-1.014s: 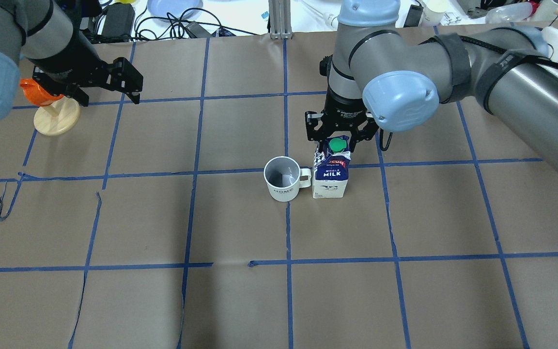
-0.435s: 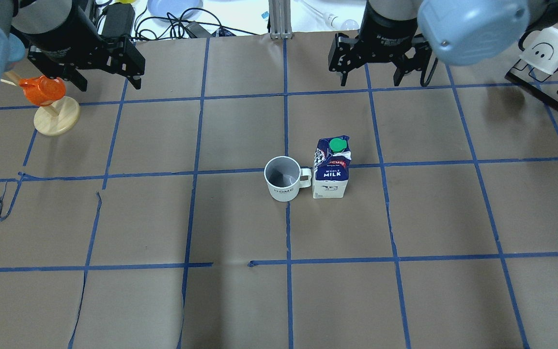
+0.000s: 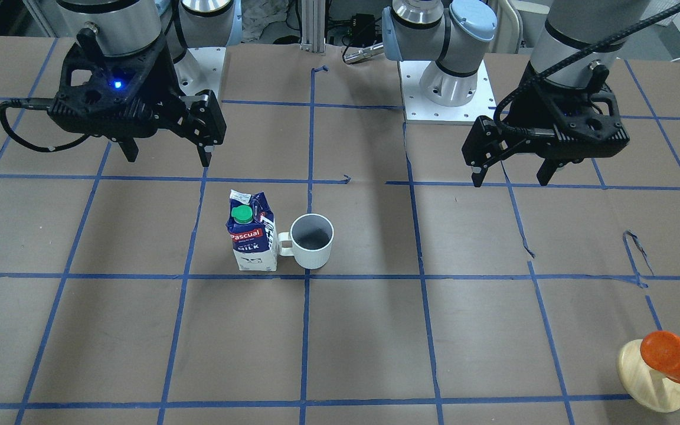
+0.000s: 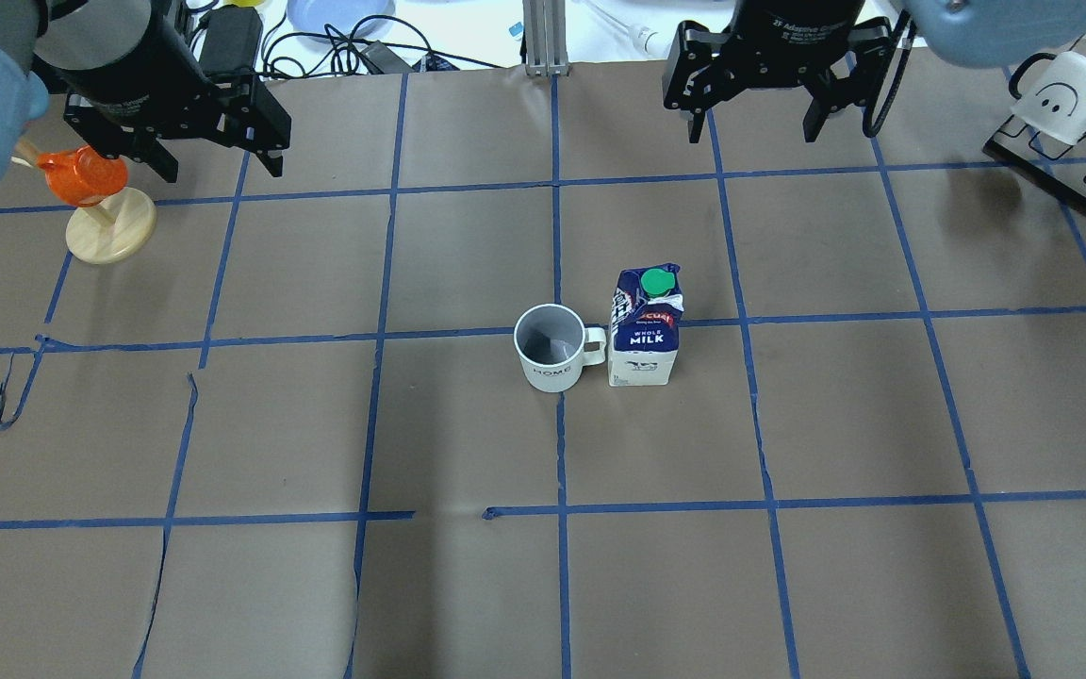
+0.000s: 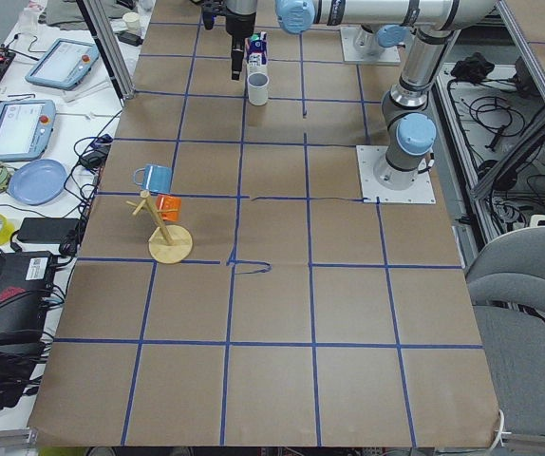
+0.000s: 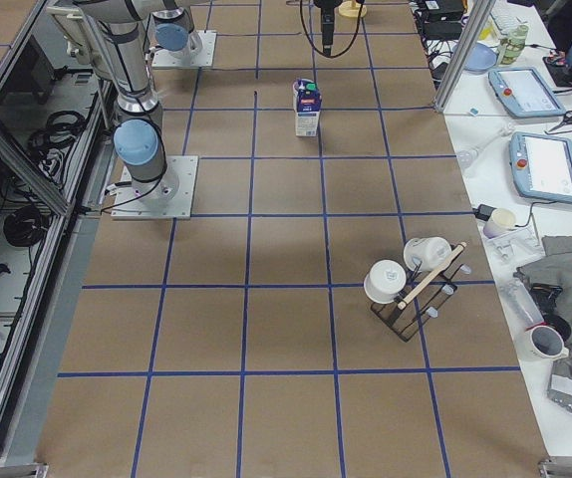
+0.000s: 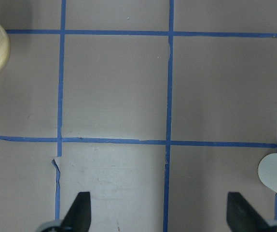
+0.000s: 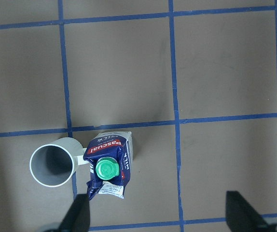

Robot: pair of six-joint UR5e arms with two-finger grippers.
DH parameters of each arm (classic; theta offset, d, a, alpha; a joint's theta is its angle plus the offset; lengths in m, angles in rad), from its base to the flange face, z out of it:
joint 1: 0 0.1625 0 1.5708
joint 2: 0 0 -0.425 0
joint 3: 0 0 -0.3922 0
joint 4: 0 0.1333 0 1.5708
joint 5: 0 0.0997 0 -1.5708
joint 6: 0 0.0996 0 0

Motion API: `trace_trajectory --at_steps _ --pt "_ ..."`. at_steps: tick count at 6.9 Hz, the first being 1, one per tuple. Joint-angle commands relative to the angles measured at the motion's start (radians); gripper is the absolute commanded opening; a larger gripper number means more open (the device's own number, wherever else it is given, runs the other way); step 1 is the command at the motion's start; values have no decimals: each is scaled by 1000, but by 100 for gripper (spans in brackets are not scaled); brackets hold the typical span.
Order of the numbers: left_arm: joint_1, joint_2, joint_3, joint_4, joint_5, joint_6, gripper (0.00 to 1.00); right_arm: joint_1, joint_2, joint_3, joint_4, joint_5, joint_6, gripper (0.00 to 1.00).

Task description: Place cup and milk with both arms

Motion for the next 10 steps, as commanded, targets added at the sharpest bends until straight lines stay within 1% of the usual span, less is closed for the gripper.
trace_trajectory --at_steps 1,2,10 --pt "-1 1 8 0 -4 -3 100 -49 -3 -1 -11 -32 -14 100" --pt "-1 6 5 -3 -1 -3 100 -59 -4 3 -14 -20 -52 100" --pt "-1 -5 0 -7 -1 -3 100 -57 -6 3 -14 -16 -53 100"
